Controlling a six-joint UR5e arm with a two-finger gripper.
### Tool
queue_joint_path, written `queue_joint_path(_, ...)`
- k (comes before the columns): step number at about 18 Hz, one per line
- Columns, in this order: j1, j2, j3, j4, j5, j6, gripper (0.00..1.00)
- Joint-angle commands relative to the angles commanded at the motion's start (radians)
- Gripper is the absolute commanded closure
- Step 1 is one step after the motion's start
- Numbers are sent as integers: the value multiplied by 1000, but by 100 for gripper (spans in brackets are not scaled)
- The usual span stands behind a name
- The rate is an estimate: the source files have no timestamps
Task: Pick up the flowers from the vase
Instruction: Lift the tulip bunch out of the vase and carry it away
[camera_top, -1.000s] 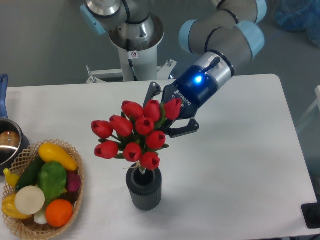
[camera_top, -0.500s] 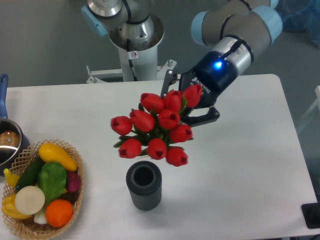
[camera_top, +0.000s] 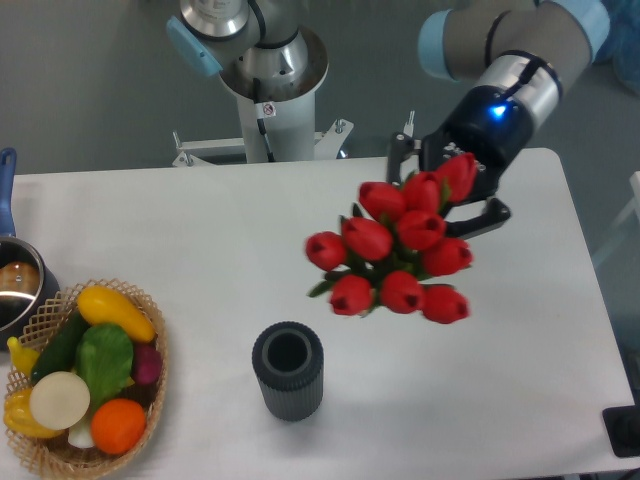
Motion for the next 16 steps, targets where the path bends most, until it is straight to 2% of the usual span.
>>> queue_joint_path(2,0,3,9,2,141,9,72)
queue_joint_path(3,0,3,8,0,174,15,72)
queue_joint_path(6,18,0,-4,-2,185,9,72)
queue_joint_path(8,41,-5,-6,-3,170,6,80)
queue_joint_path(12,60,-11,-15,-6,173,18,82)
queue_joint_path(16,48,-17,-38,-8,274,80,82)
